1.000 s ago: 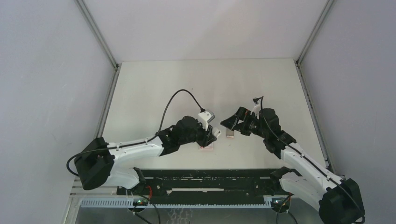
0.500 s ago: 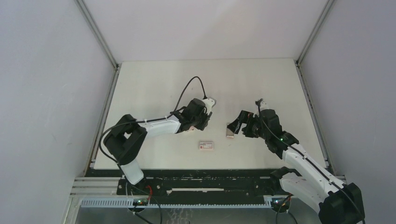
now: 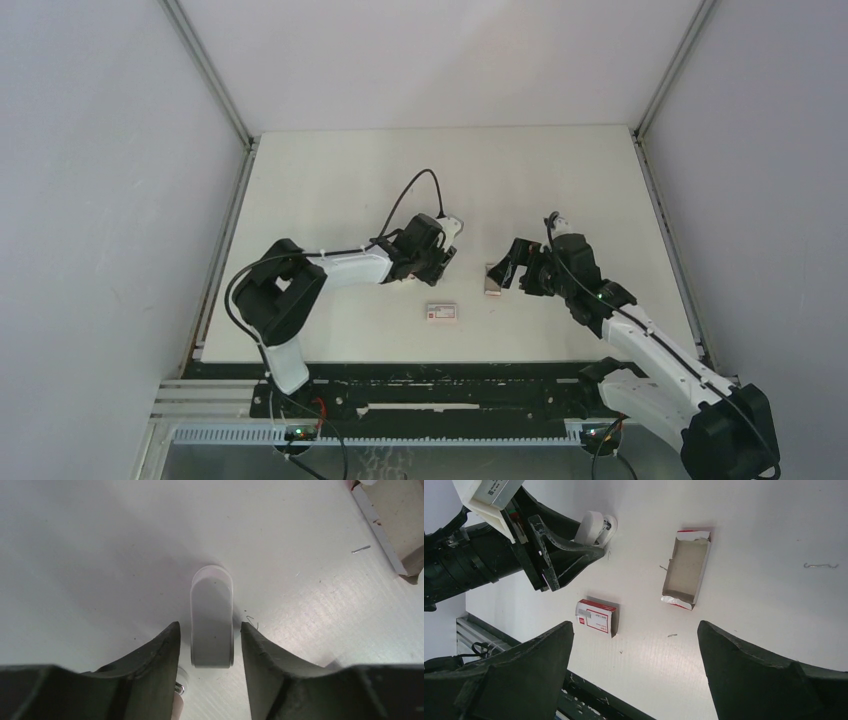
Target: Load the staples into the stapler
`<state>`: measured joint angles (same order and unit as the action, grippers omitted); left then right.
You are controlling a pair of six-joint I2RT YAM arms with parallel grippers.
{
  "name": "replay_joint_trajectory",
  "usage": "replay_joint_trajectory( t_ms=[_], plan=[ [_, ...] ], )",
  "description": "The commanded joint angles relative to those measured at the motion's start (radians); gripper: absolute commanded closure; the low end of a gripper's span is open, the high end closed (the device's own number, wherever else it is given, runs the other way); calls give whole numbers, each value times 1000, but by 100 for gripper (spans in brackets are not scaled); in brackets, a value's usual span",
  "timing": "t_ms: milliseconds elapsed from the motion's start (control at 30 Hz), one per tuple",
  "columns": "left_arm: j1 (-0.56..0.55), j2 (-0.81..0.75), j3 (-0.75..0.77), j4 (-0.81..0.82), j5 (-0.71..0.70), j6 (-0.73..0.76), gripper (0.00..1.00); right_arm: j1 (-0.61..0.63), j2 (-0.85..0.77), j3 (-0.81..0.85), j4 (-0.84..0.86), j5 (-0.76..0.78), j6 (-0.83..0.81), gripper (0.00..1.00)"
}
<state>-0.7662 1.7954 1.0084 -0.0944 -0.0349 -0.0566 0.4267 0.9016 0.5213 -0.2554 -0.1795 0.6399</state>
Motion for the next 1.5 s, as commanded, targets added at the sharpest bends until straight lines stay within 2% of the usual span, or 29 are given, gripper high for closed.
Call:
replay_joint_trajectory(
  t_ms=[0, 100, 300, 433, 633, 767, 867, 900, 1000, 1100, 1200, 1400, 1467],
  plan=[
    [5, -11, 56, 16, -4, 25, 42, -3, 3, 45, 21, 12, -21, 7],
    [5, -33, 49, 27, 1, 30, 37, -1, 10, 46, 30, 3, -28, 7],
    [9, -117, 59, 54, 64, 16, 35, 10, 40, 46, 125, -2, -64, 6],
    [49, -196, 53, 108, 49, -10, 33, 15, 152, 137, 141, -5, -96, 5],
    [258, -289, 14, 142, 67, -138, 33, -2, 312, 309, 142, 106, -233, 5],
    [515, -448, -148, 259, 95, -255, 33, -126, 347, 346, 146, 171, -330, 5],
    [734, -580, -287, 315, 98, -342, 33, -262, 313, 299, 168, 200, -358, 5],
    [797, -629, -333, 334, 74, -354, 33, -304, 288, 268, 187, 203, -363, 5],
    [939, -777, -503, 409, -61, -365, 24, -422, 191, 151, 274, 222, -369, 4],
    [966, -883, -658, 506, -222, -311, 17, -463, 110, 25, 377, 305, -404, 5],
    [966, -891, -763, 599, -313, -248, 16, -460, 75, -77, 499, 363, -419, 5],
    [966, -798, -761, 712, -325, -166, 14, -455, 86, -326, 859, 425, -442, 5],
    [965, -772, -757, 731, -283, -157, 14, -451, 90, -350, 910, 426, -456, 5]
  ],
)
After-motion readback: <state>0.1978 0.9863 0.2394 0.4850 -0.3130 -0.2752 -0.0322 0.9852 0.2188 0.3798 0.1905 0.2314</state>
